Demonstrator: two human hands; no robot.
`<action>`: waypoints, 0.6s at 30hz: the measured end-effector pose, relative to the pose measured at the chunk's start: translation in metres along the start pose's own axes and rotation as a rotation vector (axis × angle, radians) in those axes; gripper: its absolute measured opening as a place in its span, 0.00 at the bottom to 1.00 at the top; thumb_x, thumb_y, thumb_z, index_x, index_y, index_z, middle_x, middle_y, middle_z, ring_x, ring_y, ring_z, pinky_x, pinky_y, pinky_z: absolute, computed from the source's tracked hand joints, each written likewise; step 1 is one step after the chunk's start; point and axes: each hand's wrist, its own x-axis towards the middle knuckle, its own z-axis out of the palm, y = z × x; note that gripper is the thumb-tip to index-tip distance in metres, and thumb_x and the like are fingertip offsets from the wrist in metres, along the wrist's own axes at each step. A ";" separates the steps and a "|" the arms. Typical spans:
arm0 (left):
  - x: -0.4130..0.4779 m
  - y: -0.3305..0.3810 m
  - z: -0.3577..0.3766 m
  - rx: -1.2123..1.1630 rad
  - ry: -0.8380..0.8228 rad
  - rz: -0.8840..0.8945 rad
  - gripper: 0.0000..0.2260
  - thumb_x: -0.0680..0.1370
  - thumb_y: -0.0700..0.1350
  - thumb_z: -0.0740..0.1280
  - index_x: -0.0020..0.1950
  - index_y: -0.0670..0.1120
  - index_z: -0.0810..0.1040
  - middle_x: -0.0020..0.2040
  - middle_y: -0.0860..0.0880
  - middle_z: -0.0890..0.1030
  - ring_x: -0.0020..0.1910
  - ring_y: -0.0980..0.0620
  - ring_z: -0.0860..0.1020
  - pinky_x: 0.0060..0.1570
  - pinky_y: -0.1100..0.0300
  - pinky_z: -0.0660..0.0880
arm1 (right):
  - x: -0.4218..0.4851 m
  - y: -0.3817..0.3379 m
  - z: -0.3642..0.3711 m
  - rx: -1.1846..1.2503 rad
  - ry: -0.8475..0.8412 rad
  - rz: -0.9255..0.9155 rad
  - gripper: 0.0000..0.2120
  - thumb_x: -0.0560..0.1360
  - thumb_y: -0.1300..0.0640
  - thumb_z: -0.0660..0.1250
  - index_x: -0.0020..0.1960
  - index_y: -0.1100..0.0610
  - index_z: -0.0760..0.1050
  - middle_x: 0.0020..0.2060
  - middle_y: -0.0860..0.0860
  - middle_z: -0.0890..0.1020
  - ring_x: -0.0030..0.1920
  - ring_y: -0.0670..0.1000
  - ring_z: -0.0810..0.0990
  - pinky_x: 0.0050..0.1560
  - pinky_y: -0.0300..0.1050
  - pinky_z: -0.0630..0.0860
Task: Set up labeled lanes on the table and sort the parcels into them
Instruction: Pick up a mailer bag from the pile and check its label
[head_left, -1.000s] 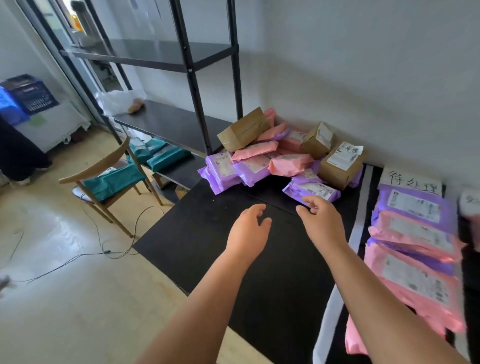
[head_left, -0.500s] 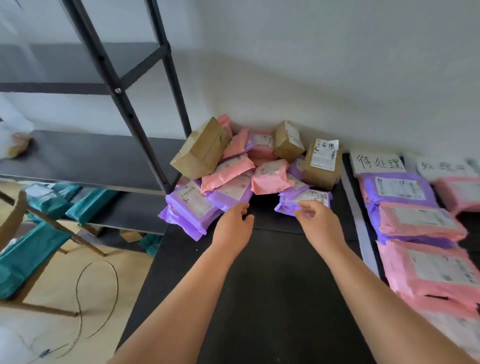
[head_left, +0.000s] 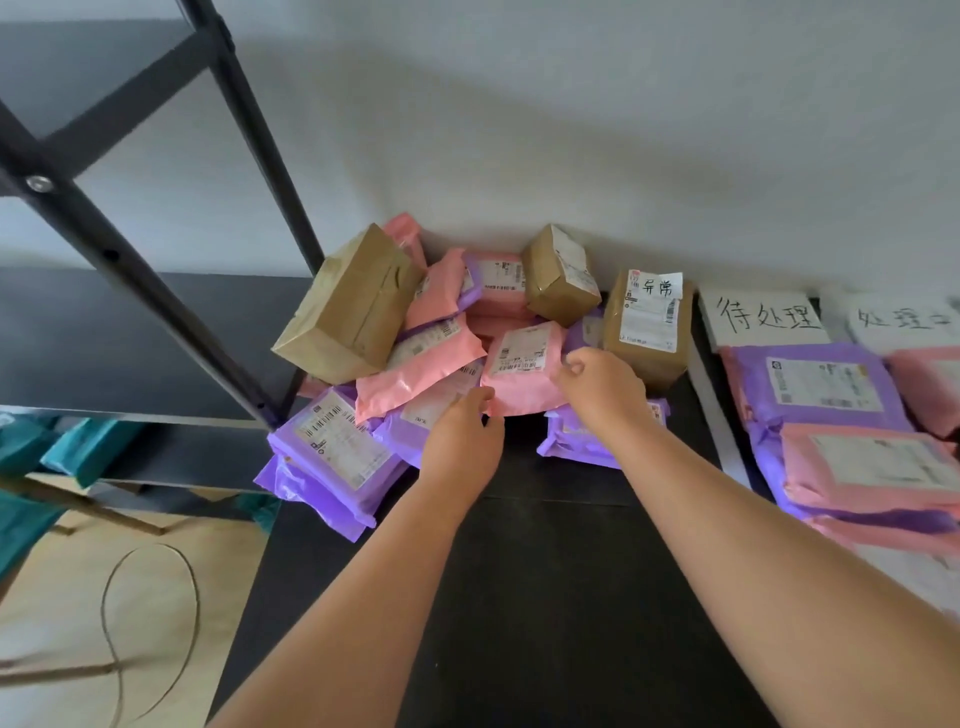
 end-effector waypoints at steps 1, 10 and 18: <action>0.005 0.000 0.002 -0.003 -0.002 -0.006 0.18 0.82 0.43 0.61 0.72 0.51 0.70 0.66 0.51 0.77 0.55 0.52 0.77 0.51 0.64 0.70 | 0.010 0.001 0.003 -0.015 -0.004 0.019 0.11 0.80 0.50 0.58 0.40 0.50 0.72 0.42 0.51 0.78 0.51 0.59 0.78 0.51 0.52 0.71; 0.016 -0.012 -0.001 -0.062 0.004 -0.026 0.17 0.82 0.44 0.63 0.71 0.49 0.72 0.60 0.50 0.78 0.53 0.52 0.78 0.49 0.63 0.72 | 0.058 -0.007 0.029 -0.053 -0.048 0.143 0.18 0.77 0.45 0.64 0.58 0.57 0.79 0.52 0.56 0.82 0.53 0.60 0.80 0.53 0.52 0.76; 0.004 -0.012 -0.014 -0.099 0.002 -0.059 0.15 0.81 0.44 0.62 0.68 0.50 0.75 0.59 0.52 0.78 0.53 0.55 0.75 0.48 0.62 0.71 | 0.032 -0.005 0.022 0.250 0.023 0.175 0.11 0.75 0.61 0.66 0.54 0.57 0.83 0.51 0.54 0.84 0.52 0.56 0.80 0.49 0.48 0.77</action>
